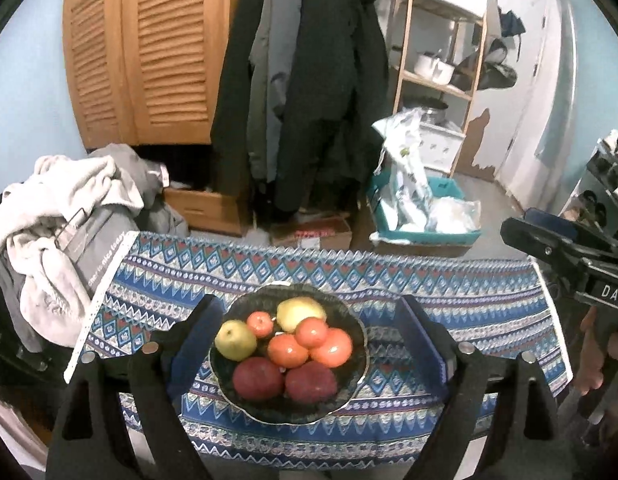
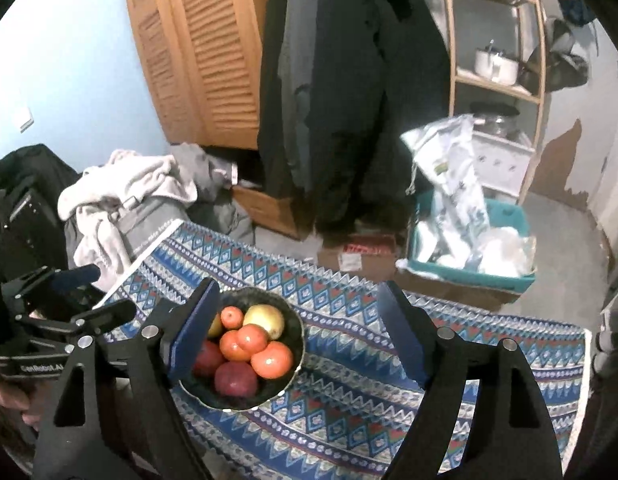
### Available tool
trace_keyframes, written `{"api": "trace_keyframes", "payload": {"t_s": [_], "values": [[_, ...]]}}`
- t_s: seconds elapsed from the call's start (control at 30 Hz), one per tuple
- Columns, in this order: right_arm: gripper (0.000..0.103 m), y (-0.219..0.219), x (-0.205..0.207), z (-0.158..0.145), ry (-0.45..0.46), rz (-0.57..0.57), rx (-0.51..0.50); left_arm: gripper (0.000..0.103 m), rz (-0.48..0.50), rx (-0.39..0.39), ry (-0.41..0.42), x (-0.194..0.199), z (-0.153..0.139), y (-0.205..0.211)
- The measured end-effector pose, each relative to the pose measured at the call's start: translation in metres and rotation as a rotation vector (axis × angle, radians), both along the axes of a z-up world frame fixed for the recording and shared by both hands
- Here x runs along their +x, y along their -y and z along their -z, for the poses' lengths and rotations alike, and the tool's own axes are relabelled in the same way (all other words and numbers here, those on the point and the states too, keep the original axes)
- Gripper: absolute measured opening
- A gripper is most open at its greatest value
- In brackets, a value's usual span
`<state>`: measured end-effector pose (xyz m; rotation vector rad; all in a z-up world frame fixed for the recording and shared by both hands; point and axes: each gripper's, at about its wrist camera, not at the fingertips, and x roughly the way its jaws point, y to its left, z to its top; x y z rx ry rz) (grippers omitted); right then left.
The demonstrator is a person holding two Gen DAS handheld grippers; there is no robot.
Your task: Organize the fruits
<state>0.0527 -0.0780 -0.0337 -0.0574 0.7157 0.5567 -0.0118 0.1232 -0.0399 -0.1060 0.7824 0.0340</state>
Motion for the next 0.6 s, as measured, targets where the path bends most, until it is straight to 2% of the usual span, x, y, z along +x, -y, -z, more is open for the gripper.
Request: {"api": "trace_keyframes", "payload": {"t_s": [0.17,0.3,0.6], "values": [[0.081,0.019,-0.011,-0.018,0.059,0.034,-0.006,0.1,0.014,0.001,0.054,-0.009,-0.019,0.008],[0.081,0.033,-0.017,-0.027,0.124,0.069,-0.035,0.1,0.016,0.019,0.087,-0.014,-0.029,0.016],[0.081,0.062,-0.029,-0.042,0.168,0.104,0.008,0.102,-0.01,0.028,0.156,-0.022,-0.049,0.026]]}}
